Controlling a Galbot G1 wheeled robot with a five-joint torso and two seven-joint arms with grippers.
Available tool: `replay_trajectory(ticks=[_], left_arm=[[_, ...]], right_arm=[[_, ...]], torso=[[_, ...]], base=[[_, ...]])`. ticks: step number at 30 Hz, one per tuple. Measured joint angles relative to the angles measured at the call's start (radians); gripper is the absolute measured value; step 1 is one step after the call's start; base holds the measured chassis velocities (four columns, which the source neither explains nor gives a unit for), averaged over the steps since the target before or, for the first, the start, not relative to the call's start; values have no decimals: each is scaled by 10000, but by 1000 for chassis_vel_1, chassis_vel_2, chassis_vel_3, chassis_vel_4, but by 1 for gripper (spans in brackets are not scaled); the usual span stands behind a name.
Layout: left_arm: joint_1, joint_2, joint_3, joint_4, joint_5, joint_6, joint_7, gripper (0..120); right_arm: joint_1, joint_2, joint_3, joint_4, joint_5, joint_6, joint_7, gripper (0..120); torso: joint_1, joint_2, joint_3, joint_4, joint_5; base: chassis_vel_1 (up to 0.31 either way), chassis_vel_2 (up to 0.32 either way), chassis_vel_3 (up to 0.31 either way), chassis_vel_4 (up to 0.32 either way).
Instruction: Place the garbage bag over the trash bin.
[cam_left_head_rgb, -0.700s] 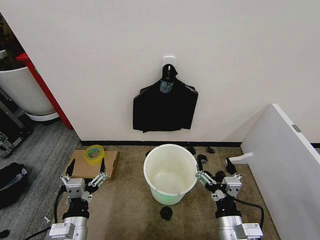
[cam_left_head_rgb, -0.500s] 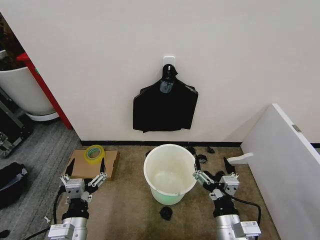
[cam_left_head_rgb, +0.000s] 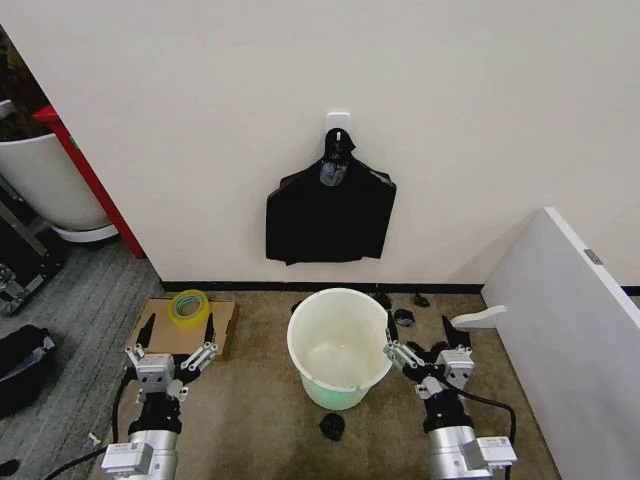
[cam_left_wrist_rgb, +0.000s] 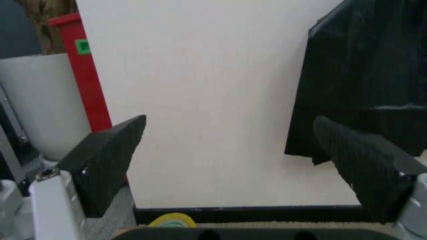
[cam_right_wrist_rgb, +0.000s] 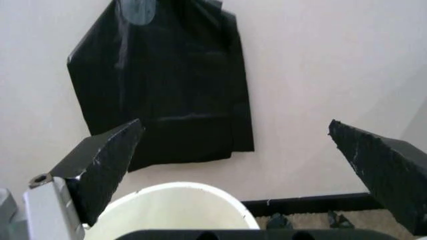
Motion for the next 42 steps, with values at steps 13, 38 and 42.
replay_trajectory(ticks=[13,38,42], left_arm=[[54,114,-203,171,-364,70,18,99],[713,-430,-391,-186,59,-241,-124,97],[679,-484,-405,-186,19,-248,-286,98]], right_arm=[[3154,-1382,-299,-1243,4798,-1623,-1297,100],[9512,-1035,-1734,-5188,7382,-2855,-820,81],[10085,-1034,-1824,-5419,7652,-2942,-659,63]], torso=[[1,0,1,0,0],[1,-1,1,-1,-1],[0,-1,1,0,-1]], base=[[0,0,0,0],[0,0,0,0],[0,0,0,0]])
